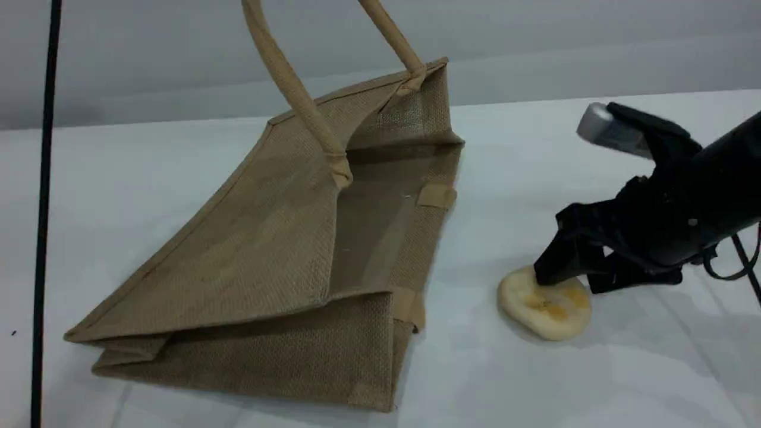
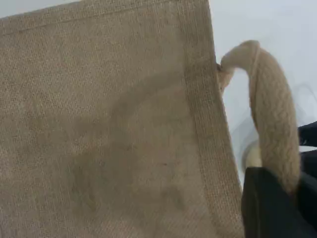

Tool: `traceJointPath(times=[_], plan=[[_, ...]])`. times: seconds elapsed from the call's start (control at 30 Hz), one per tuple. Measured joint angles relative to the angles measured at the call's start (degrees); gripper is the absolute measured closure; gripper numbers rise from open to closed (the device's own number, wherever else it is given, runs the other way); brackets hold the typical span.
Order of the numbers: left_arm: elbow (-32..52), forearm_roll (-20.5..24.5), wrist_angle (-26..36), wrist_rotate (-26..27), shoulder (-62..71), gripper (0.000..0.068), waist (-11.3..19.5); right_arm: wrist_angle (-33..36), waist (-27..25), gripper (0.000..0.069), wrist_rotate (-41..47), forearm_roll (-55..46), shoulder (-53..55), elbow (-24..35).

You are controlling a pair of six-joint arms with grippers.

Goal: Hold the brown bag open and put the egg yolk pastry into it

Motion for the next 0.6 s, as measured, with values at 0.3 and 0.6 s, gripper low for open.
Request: traceJointPath(times=[0.3,0.6], plan=[[0.0,-0.2,0.0,0.0,0.0,0.0598,0.0,2.3,0.0,0.0231,0.0,0.1,2.7,-0.4],[-0.2,-0.2,0.2,0.5,0.0,0.0598,0.0,3.7,0.0,0.0517,0.1,0.2,3.9,-0.5]])
